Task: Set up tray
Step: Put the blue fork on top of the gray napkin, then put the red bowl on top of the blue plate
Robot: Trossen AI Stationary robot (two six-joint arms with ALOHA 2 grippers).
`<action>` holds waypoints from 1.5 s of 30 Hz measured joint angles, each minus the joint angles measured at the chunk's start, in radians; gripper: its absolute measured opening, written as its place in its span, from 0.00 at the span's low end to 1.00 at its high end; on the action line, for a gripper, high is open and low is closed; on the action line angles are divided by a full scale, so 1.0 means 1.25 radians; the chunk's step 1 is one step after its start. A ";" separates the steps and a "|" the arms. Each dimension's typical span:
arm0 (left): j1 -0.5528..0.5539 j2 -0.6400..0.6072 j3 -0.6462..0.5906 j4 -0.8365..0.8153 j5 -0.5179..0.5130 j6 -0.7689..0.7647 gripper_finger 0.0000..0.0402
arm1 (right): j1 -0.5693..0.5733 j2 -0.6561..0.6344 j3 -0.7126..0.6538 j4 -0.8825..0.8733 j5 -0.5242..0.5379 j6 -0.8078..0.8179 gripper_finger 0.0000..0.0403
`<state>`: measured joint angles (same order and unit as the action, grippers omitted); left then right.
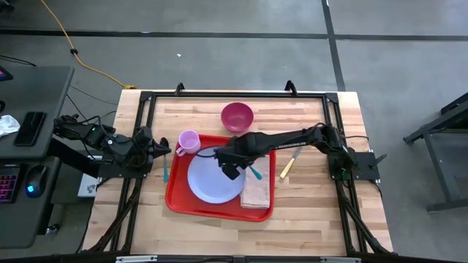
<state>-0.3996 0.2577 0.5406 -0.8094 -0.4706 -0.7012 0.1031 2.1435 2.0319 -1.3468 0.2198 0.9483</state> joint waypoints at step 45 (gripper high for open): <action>0.000 -0.001 0.000 -0.003 0.182 0.124 0.05 | 0.075 -0.020 -0.288 0.178 -0.097 0.568 0.03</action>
<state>-0.3996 0.2569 0.5407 -0.8135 -0.2426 -0.5461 0.1974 2.1182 1.6721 -1.1240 0.0985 1.6579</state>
